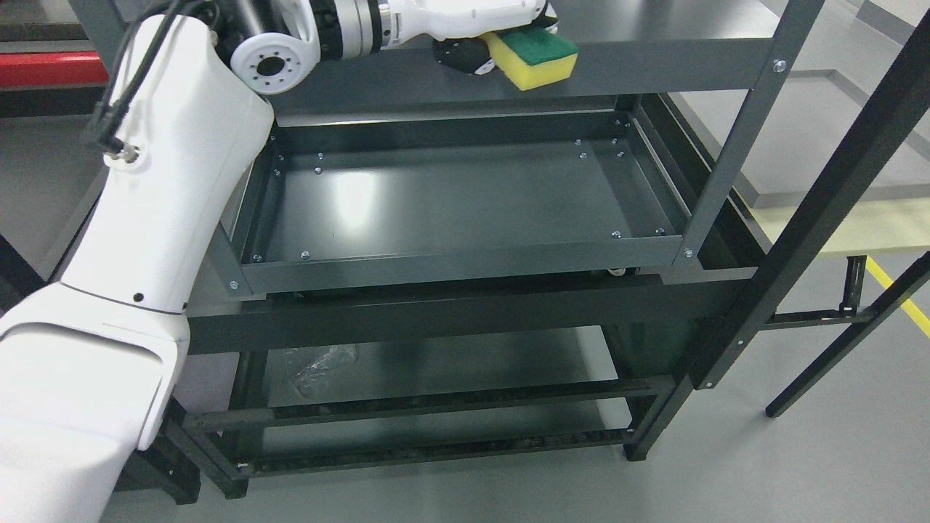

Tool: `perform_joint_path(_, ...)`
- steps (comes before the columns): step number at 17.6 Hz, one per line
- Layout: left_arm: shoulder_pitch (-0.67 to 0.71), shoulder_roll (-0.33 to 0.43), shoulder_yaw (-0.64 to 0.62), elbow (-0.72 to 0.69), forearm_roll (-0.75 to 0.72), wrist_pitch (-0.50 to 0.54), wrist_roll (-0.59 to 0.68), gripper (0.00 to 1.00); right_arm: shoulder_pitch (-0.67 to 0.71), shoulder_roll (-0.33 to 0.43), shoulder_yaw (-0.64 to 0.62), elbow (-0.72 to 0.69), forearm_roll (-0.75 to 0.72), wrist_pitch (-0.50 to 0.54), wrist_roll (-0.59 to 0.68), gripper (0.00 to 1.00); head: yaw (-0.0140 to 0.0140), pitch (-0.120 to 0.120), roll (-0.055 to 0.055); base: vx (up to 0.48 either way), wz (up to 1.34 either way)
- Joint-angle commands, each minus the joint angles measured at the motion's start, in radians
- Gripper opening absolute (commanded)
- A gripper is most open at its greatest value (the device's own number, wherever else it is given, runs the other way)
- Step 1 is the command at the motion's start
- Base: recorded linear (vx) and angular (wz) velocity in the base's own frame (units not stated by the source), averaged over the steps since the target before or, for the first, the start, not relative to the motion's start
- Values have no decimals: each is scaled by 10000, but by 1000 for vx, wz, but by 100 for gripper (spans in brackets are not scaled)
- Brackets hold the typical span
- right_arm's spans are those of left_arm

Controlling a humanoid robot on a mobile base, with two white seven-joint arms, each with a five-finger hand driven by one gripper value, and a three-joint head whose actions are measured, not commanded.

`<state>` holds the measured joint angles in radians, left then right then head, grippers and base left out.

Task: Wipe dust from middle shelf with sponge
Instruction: 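Slide the sponge along the upper shelf away from the left arm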

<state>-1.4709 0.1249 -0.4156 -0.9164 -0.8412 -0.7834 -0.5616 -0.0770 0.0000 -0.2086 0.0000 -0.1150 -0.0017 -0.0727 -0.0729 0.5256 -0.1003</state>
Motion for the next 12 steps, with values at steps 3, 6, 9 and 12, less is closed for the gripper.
perform_joint_path(3, -2, 2048, 1853, -836, 190, -20, -1483, 0, -13, -175, 0, -174, 0, 723, 6, 100, 0, 0, 0, -1, -16)
perform_joint_path(6, 395, 2339, 2146, -1235, 878, -20, -2480, 0, -13, -175, 0, -174, 0, 738, 6, 100, 0, 0, 0, -11, -93)
perform_joint_path(9, 596, 2371, 2345, -1436, 1294, -20, -2744, 1, -13, -175, 0, -174, 0, 738, 6, 100, 0, 0, 0, -12, -31)
perform_joint_path(12, 566, 2203, 2560, -1497, 1447, -20, -2744, 1, -13, -175, 0, -174, 0, 723, 6, 100, 0, 0, 0, -3, -15)
